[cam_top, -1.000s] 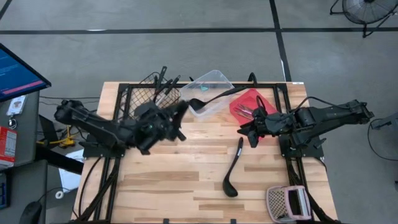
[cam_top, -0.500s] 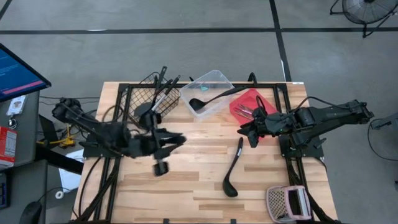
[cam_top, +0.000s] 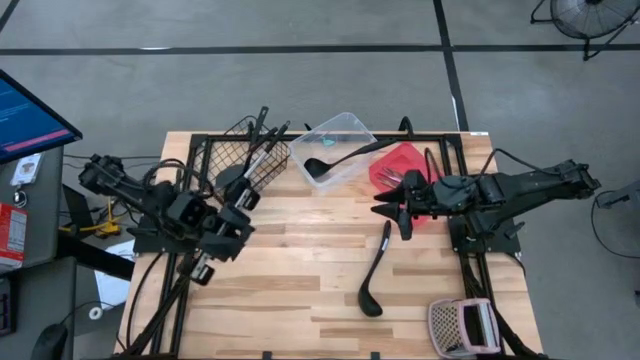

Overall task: Pick & Place Kitchen Items
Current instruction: Put the slotted spoon into the transparent bin

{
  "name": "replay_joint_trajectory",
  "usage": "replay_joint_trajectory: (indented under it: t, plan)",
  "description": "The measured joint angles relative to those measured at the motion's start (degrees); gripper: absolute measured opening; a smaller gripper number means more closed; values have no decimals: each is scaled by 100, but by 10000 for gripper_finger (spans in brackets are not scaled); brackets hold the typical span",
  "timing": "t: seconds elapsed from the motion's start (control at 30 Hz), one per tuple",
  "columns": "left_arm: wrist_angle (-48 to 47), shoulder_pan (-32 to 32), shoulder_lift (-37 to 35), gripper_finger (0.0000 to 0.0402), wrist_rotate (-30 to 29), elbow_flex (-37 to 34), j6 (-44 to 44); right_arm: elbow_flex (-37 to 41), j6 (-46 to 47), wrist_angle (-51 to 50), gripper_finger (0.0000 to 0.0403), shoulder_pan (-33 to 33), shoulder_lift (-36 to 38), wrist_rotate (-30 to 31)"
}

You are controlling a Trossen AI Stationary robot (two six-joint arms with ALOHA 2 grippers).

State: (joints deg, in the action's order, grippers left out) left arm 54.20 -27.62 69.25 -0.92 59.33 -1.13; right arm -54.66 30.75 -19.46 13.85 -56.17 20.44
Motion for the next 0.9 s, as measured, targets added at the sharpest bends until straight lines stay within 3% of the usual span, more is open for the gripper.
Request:
replay_joint_trajectory:
  t: [0.27, 0.4, 0.6, 0.8, 0.9]
  plan:
    - [1031, 3, -28, 64, 1177, 0, -11, 6, -272, 141, 190, -4, -337, -136]
    - [1160, 3, -32, 64, 1213, 0, -2, 2, -270, 185, 192, -4, -517, -408]
    - [1041, 86, -31, 64, 342, 0, 16, 7, -223, 228, 192, -4, -611, -602]
    - [353, 646, -20, 64, -350, 0, 96, 0, -223, 259, 192, -4, -494, -605]
    - [236, 1063, -4, 64, -427, -2, -25, -2, -223, 259, 193, -4, -441, -600]
